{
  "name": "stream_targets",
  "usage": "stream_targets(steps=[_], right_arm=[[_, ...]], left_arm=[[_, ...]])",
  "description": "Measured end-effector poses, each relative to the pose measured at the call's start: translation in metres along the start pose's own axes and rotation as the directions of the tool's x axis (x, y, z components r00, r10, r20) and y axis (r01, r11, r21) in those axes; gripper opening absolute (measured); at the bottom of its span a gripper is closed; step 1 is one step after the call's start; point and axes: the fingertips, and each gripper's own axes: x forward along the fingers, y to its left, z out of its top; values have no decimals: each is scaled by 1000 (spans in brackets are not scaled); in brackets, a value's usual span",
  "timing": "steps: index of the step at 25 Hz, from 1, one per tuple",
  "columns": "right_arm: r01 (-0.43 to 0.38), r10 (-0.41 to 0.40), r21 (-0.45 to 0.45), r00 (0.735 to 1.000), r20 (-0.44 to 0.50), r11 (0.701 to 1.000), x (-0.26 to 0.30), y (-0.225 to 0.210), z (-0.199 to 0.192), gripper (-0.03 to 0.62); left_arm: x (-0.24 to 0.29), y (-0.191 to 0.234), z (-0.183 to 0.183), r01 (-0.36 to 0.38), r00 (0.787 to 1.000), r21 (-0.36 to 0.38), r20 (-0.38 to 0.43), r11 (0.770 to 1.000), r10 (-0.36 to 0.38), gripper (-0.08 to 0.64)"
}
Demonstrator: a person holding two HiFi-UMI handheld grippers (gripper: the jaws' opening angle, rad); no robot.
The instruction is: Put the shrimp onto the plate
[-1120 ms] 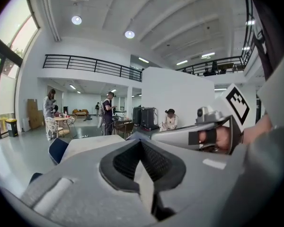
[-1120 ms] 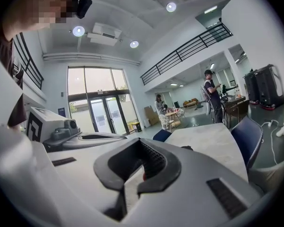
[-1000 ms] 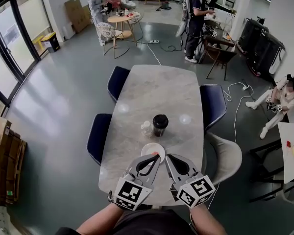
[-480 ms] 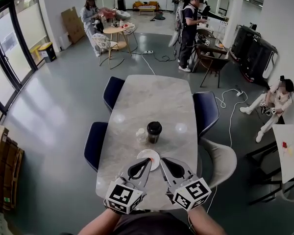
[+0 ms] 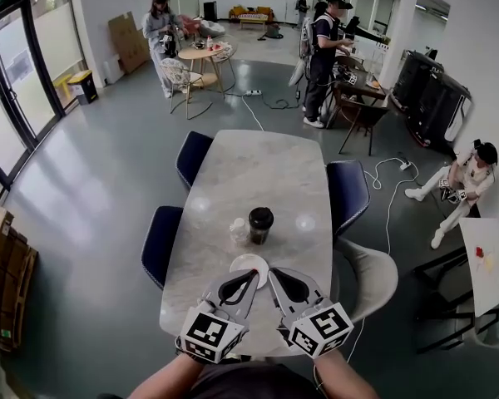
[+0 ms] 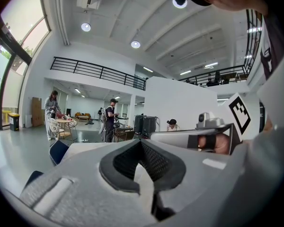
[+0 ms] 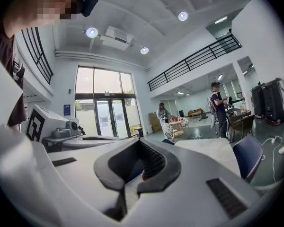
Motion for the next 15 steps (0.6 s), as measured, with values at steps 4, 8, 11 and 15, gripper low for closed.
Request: stream_targets(steps=[4, 8, 11, 15], right_arm=[[2, -2, -5, 1000, -2, 1000, 2, 3, -1, 2], [6, -6, -9, 1000, -4, 1000, 0, 3, -1, 2], [8, -8, -8, 1000, -7, 1000, 0, 2, -2, 2], [10, -10, -8, 1000, -9, 1000, 0, 3, -3, 2]], left_arm=[[-3, 2, -1, 1, 1000, -2, -4, 1000, -1, 8], [-4, 2, -2, -6, 1000, -4, -2, 1000, 6, 8], [-3, 0, -2, 0, 1000, -3, -4, 1000, 0, 8], [-1, -2, 0, 20, 1000, 6, -6, 1000, -20, 8]])
